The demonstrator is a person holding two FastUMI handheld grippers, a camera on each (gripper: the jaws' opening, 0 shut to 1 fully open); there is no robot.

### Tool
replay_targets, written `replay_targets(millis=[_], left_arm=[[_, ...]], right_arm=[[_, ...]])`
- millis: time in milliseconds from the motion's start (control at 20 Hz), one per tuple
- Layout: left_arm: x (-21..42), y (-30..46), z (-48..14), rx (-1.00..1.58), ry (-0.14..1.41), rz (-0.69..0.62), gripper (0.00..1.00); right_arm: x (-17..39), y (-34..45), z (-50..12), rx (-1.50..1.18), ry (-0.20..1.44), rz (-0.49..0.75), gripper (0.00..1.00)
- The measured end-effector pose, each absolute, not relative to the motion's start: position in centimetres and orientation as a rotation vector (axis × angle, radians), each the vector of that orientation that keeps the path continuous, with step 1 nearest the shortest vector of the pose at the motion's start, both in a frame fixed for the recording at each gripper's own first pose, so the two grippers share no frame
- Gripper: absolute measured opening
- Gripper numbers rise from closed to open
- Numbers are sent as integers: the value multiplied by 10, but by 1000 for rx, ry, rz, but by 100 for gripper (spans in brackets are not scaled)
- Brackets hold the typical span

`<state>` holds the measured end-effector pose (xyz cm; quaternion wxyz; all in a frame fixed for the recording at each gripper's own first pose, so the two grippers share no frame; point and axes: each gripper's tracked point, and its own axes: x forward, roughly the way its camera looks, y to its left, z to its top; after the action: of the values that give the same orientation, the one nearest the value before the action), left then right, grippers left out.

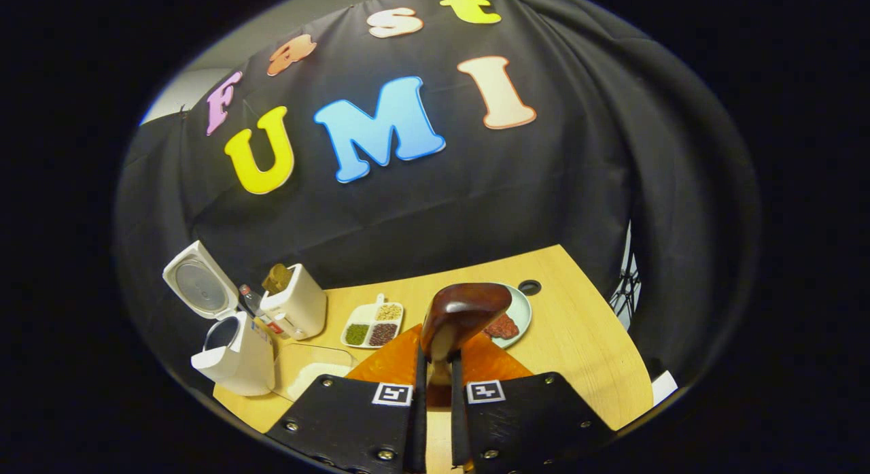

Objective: Close the left gripper, press the button to open the rice cooker; take a wooden spoon from the chopstick holder with the right hand, scoop a spoonful of rice and pour it into the rice cooker, then put the wooden spoon back into the chopstick holder.

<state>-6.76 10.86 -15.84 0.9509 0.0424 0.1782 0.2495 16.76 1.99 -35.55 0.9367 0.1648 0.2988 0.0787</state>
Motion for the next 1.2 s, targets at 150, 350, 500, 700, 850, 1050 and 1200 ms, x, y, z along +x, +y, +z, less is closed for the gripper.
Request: replay_targets(millis=[150,350,500,700,850,1050,1200], left_arm=[[-87,135,-155,34,351,449,95],[-101,164,-152,20,339,379,94],[-94,179,-140,-10,310,379,94],[-84,206,-156,-33,333,449,94],[-68,215,-166,-17,364,481,94],[-40,213,-191,10,435,488,95],[-29,208,-202,27,465,486,94]], right_arm=[[145,68,-314,343,579,209,14],[123,142,-301,341,589,266,15],[127,177,-310,283,615,286,15],[147,221,-348,262,677,335,15],[162,244,-389,220,722,361,14],[169,255,-443,103,762,399,15],[169,255,-469,11,777,417,15]])
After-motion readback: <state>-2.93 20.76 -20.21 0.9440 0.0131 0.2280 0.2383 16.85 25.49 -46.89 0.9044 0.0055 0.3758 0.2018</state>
